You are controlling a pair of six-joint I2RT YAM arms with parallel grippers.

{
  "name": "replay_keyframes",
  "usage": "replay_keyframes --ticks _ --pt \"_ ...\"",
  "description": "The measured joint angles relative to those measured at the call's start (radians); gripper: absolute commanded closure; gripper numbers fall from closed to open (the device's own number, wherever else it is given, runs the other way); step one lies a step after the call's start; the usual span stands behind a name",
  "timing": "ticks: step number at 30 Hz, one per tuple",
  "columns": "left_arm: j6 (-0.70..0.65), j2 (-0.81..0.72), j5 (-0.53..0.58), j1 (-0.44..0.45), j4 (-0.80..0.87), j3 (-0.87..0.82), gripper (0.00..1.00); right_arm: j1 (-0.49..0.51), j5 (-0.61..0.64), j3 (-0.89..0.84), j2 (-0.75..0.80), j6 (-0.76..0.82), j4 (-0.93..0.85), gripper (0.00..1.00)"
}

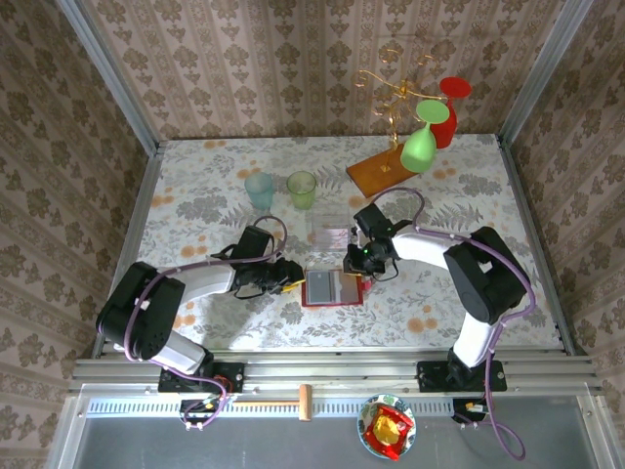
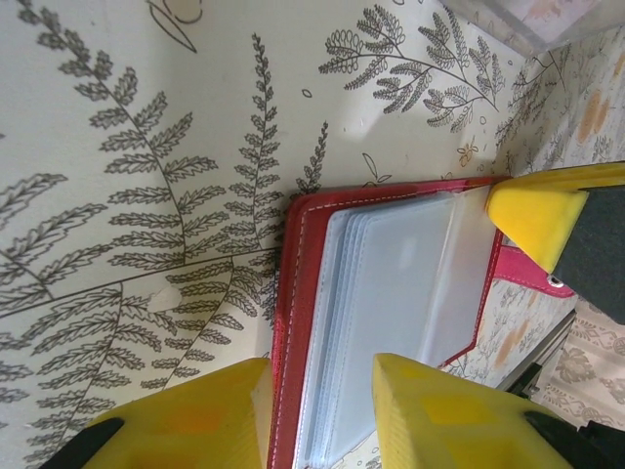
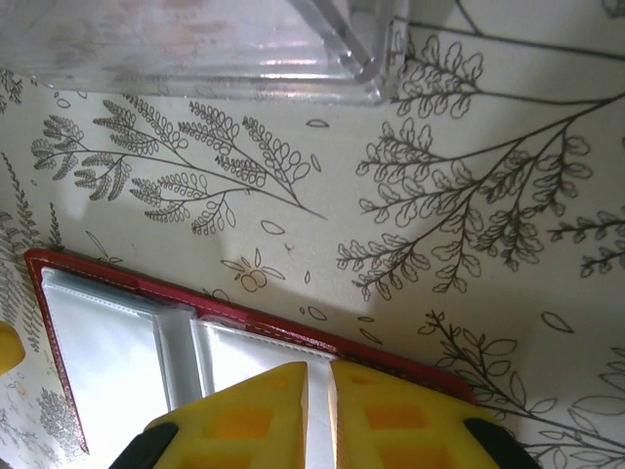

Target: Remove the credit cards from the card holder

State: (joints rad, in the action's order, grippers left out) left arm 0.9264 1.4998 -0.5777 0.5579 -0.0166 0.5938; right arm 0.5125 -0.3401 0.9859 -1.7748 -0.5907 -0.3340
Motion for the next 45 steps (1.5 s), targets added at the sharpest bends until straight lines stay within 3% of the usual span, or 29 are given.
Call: replay_keyframes --ticks 12,25,32,45 --pt "0.010 0.006 -0.003 0.006 -0.026 0.005 0.76 -0.004 0.014 0.017 0.005 0.007 -0.036 0.80" --pt "0.033 0.068 -0.028 0.019 -0.105 0.005 0.91 0.078 -0.035 -0.011 0.112 -0.147 0.007 0.77" --pt "0.039 0.087 -0.032 0.019 -0.126 0.005 0.92 0.112 -0.081 -0.039 0.095 -0.251 0.080 0.71" --pt "0.039 0.111 -0.032 0.019 -0.126 0.002 0.92 0.154 -0.113 -0.039 0.020 -0.304 0.127 0.68"
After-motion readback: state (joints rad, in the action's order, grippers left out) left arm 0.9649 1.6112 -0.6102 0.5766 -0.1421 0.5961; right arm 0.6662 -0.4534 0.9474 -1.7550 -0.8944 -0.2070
